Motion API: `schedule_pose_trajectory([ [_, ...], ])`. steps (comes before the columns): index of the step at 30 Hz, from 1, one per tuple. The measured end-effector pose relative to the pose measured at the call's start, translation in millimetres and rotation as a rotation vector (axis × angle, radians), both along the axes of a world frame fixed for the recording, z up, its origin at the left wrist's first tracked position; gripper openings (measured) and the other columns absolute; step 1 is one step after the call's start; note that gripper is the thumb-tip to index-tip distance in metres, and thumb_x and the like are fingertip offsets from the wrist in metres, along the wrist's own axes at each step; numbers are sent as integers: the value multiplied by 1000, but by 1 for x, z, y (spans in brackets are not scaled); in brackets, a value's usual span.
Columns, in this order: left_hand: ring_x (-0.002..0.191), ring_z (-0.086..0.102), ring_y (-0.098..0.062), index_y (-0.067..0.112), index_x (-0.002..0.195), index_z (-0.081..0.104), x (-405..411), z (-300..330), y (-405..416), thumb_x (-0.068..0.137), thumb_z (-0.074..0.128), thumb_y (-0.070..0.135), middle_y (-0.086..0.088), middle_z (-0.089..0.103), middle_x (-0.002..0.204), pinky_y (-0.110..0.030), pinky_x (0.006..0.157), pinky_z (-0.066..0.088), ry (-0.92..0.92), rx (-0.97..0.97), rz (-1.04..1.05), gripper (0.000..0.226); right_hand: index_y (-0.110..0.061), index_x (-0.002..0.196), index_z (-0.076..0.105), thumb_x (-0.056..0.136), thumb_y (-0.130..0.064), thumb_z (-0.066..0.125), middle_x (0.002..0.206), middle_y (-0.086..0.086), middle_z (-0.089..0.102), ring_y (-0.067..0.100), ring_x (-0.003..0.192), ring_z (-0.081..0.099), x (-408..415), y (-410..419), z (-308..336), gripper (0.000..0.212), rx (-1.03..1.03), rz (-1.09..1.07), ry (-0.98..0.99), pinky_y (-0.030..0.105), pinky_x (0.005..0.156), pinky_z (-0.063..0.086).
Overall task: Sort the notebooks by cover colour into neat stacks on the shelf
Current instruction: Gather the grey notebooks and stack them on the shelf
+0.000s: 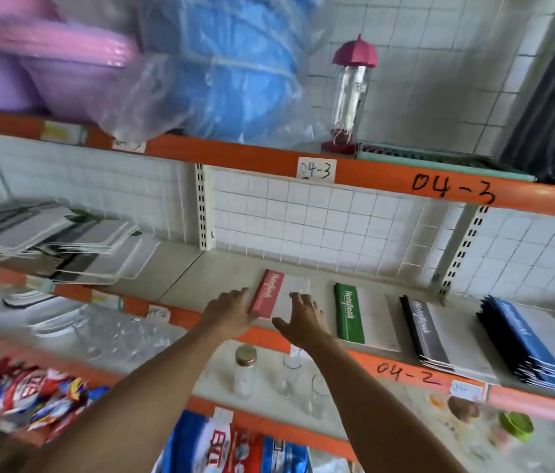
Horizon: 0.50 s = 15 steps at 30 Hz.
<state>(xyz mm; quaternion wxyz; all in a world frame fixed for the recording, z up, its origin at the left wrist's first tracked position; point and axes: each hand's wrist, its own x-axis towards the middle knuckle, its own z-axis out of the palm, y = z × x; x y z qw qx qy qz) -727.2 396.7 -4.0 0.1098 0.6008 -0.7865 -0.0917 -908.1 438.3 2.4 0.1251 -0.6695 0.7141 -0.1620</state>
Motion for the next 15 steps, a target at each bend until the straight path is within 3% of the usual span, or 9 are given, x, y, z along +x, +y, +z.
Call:
schedule_pose_trajectory([
  [3, 123, 53, -30, 23, 144, 40, 57, 0, -4, 92, 53, 56, -9, 57, 136, -39, 97, 45, -25, 14, 48, 63, -14, 150, 29, 89, -49, 62, 149, 11, 37, 32, 135, 38, 56, -9, -3, 78, -1, 19, -8, 40, 110, 33],
  [10, 117, 54, -30, 17, 124, 50, 182, 3, -15, 92, 52, 52, -8, 61, 124, -36, 94, 46, -189, 0, 113, 48, -15, 150, 31, 88, -48, 62, 150, 10, 38, 31, 135, 39, 165, -32, -10, 76, 36, 108, -65, 40, 110, 36],
  [15, 122, 53, -32, 15, 134, 46, 241, 2, -49, 94, 52, 51, -12, 56, 134, -38, 98, 44, -147, 15, 168, 54, -15, 148, 33, 89, -47, 63, 148, 9, 39, 30, 135, 39, 229, -76, -15, 73, 47, 153, -97, 38, 110, 34],
])
